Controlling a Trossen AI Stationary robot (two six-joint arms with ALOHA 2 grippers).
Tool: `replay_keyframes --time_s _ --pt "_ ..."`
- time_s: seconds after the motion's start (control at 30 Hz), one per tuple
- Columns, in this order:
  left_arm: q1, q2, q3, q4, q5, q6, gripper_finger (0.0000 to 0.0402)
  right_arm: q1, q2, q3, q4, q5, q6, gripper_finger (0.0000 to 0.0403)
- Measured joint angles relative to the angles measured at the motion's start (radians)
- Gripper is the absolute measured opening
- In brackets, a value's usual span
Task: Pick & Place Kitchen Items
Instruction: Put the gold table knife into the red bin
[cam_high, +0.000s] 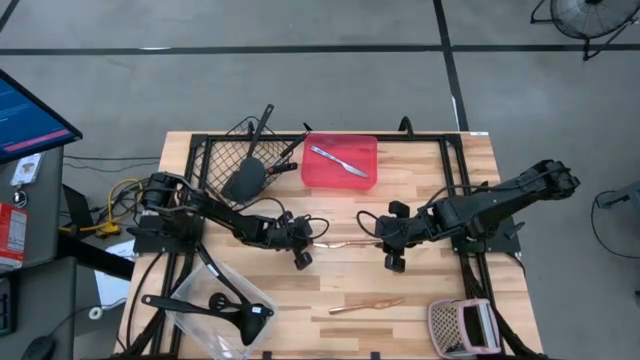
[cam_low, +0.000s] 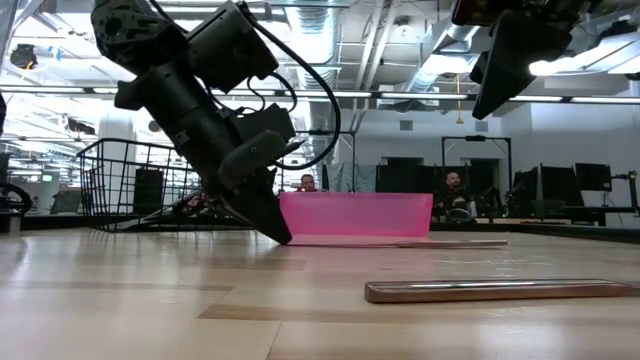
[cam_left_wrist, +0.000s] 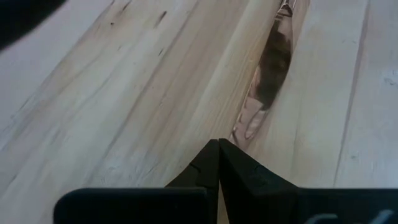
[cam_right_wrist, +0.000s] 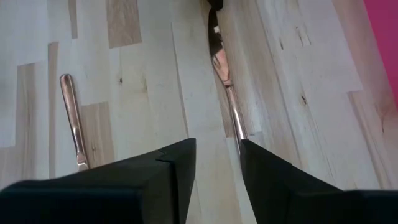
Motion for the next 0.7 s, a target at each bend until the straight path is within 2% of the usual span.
replay_keyframes --time_s 0.2,0.47,0.57,0.7 --pt "-0.002 0.007 -0.005 0.001 -0.001 -0.001 0.0000 -0.006 0.068 0.000 -0.034 0.007 -0.005 0.0148" --pt "-0.002 0.003 -0.007 -0.008 -0.005 -0.001 0.0000 -0.070 0.311 0.020 -0.044 0.000 -0.166 0.0246" --pt "-0.002 0.003 -0.009 -0.009 -0.006 -0.003 0.0000 -0.099 0.360 0.041 -0.039 -0.005 -0.225 0.0258" --pt "-0.002 0.003 -0.009 -0.010 -0.006 -0.004 0.0000 -0.138 0.413 0.041 -0.047 -0.092 -0.276 0.0259"
